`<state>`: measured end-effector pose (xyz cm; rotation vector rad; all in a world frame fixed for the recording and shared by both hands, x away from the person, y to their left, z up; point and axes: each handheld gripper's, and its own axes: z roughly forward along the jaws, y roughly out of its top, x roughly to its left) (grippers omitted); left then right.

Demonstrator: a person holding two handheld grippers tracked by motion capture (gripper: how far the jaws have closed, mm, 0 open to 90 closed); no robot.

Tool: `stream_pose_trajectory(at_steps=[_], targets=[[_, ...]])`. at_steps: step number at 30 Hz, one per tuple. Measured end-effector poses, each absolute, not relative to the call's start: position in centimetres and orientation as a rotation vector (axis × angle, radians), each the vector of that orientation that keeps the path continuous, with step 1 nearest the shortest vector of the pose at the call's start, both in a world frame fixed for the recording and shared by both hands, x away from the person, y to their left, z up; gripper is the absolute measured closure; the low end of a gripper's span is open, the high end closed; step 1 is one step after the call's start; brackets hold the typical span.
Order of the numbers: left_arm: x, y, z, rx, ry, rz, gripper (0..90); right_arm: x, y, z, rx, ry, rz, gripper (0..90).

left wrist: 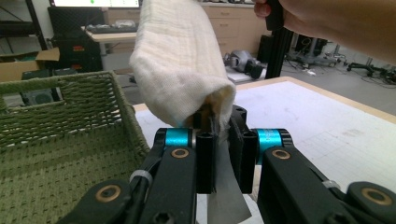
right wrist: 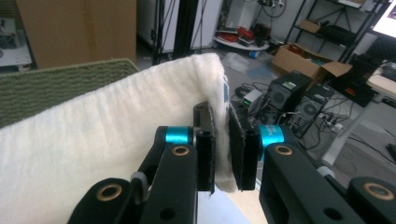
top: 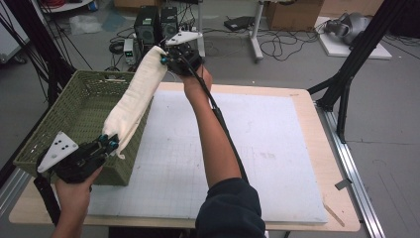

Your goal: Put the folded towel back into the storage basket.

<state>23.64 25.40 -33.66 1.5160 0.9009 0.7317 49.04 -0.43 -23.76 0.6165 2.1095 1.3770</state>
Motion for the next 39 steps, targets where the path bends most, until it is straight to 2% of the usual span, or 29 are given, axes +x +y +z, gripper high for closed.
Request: stream_pose_trajectory(at_steps=[25,39], targets=[[23.0,28.7,-33.8,1.478,0.986,0.815,82.6,50.8,7.2,-23.2,0.545,2.153,1.39,81.8],[22.8,30.4,-34.4,1.471,1.052,0.83,82.5,51.4,11.4,-24.1,0.535,2.194,1.379,81.7]])
